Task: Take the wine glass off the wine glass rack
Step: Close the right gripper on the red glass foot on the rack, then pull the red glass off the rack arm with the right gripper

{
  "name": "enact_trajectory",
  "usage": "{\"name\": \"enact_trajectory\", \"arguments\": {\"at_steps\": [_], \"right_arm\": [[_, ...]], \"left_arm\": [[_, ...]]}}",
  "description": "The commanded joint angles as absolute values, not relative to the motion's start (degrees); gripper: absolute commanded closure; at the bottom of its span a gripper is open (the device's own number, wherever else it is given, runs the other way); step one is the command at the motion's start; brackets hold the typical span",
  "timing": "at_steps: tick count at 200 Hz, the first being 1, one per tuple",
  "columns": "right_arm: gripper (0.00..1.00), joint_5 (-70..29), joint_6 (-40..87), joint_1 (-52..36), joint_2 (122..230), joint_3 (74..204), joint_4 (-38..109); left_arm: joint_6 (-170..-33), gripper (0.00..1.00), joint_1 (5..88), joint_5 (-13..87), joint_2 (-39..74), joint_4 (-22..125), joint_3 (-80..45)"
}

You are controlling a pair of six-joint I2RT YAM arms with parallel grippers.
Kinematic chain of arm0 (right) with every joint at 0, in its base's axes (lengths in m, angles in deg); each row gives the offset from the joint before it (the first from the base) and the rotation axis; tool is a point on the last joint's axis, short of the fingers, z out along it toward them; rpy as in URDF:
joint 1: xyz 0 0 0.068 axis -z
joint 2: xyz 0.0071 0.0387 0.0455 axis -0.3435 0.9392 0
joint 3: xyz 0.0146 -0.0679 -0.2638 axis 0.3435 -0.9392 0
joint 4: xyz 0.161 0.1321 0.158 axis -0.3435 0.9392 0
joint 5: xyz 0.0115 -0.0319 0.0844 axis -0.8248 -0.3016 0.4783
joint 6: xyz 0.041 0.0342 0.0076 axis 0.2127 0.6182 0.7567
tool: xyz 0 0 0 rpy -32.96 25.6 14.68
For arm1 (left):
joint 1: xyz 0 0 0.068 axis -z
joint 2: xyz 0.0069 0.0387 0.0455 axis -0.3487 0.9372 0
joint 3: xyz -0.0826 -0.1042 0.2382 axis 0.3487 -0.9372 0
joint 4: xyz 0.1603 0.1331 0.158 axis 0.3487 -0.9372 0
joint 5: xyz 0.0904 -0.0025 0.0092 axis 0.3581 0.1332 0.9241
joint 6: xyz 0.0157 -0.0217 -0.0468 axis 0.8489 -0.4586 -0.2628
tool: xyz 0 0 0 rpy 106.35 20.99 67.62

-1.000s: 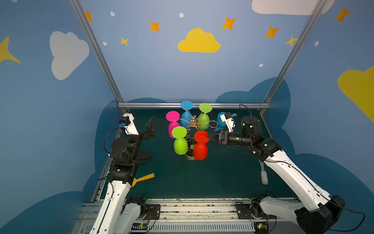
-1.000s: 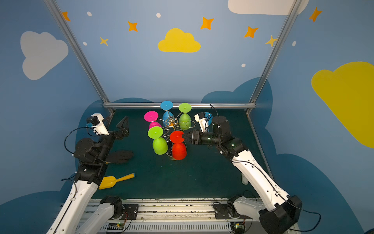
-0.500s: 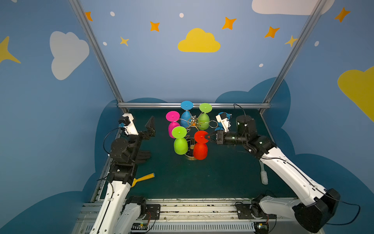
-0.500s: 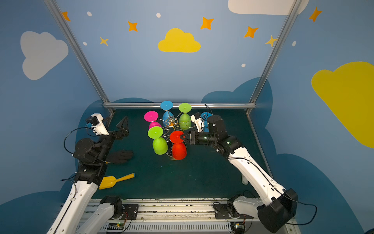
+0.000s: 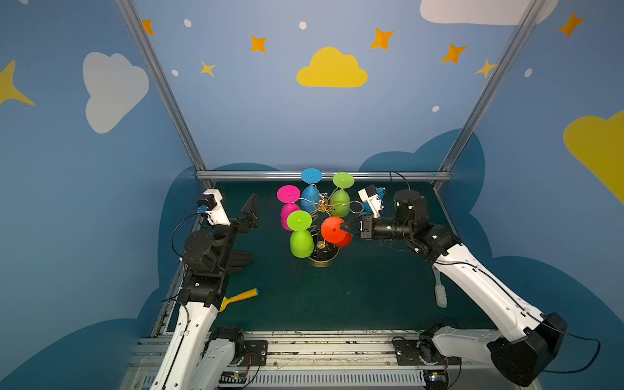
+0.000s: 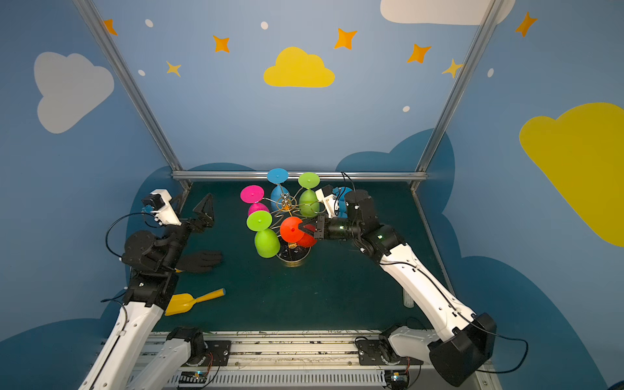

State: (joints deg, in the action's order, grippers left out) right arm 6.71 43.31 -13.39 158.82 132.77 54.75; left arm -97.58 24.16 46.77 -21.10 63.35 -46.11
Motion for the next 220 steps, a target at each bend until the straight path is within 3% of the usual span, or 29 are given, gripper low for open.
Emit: {"name": "enact_trajectory", "arguments": {"at_steps": [1,220], "right_arm": [[1.00,7.20,44.24,-13.31,159.27,134.16,53.36],[1.00,5.91,48.21,-13.22,161.81,139.16,49.19]], "left_arm": [[-98.10,0.00,23.75,46.70,-21.84,63.82,-46.56],[-98.31,0.00,23.55,46.52,-22.41,63.89,-46.56]]}}
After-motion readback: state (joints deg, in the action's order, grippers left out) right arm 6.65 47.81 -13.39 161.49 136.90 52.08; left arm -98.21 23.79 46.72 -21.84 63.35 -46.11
